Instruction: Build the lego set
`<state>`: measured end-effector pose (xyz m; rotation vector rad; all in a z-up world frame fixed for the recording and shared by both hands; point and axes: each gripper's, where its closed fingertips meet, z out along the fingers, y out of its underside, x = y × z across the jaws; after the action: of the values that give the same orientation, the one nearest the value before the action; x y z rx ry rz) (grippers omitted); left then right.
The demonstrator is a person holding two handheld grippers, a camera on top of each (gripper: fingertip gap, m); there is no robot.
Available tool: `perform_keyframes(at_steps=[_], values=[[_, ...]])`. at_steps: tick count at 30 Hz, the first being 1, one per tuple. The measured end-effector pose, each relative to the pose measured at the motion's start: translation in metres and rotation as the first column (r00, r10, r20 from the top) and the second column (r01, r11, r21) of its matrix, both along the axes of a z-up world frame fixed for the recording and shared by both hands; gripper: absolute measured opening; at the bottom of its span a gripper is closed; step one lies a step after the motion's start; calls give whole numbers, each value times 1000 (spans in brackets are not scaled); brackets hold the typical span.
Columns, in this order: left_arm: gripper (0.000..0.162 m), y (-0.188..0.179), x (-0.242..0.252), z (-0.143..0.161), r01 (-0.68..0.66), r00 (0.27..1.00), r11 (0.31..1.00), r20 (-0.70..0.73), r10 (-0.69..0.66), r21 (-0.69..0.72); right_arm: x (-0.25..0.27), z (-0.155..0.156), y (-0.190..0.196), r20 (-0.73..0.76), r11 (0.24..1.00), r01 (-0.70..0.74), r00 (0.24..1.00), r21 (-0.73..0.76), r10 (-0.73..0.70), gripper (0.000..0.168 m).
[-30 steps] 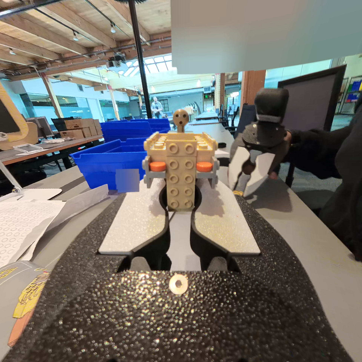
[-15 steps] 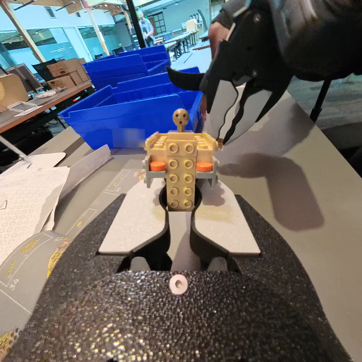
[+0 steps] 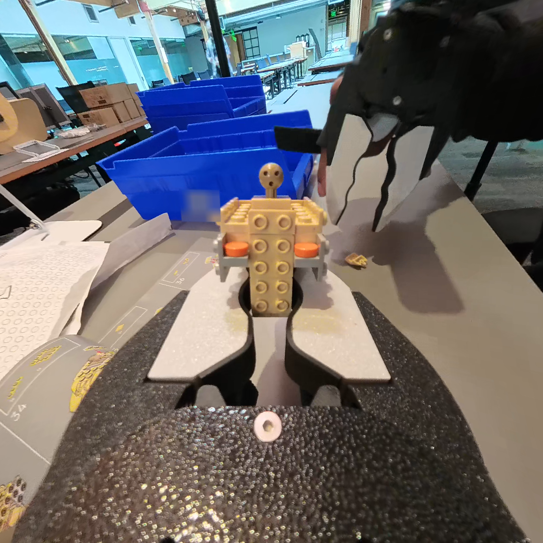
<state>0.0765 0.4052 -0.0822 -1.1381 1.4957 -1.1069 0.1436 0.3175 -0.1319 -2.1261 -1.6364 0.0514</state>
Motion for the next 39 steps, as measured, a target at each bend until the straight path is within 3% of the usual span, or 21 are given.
perform_keyframes(at_steps=[5, 9, 14, 17, 19, 22, 26, 28, 31, 33, 39], values=[[18, -1, 1, -1, 1, 1000, 1000, -8, -1, 11, 5, -10, -6, -146, 986, 166, 975, -19, -167, 28], [18, -2, 1, -2, 6, 1000, 1000, -12, -5, 20, 2, -15, -11, -57, 999, -19, 998, 44, 21, 27], [18, -6, 2, -5, 20, 1000, 998, -22, -19, 52, -13, -23, 2, -82, 996, -65, 995, -68, 59, 31], [18, -7, 2, -5, 23, 1000, 998, -22, -21, 55, -10, -36, 4, -22, 990, -68, 998, -124, 65, 29], [18, -7, 2, -5, 23, 1000, 998, -21, -22, 51, -14, -34, 10, -52, 991, -36, 998, -131, 29, 9], [18, -5, 2, -3, 15, 1000, 999, -15, -14, 40, -15, -31, 27, -71, 999, 27, 997, -40, -30, 8], [18, -2, 1, -2, 4, 1000, 1000, -7, -4, 29, -22, -11, 54, -229, 973, 176, 963, 149, -140, 8], [18, -1, 1, -2, -5, 1000, 1000, -6, 5, 29, -22, 1, 62, -324, 939, 263, 928, 220, -184, 0], [18, 1, 1, -1, -11, 1000, 1000, -3, 11, 20, -32, 7, 58, -523, 924, 377, 802, 66, -289, 0], [18, 2, 1, -1, -13, 1000, 1000, -2, 13, 19, -26, 6, 59, -543, 895, 444, 763, 44, -352, 0], [18, 2, 1, -1, -12, 1000, 1000, -4, 12, 22, 5, 17, 52, -469, 848, 501, 798, 171, -378, 4]])
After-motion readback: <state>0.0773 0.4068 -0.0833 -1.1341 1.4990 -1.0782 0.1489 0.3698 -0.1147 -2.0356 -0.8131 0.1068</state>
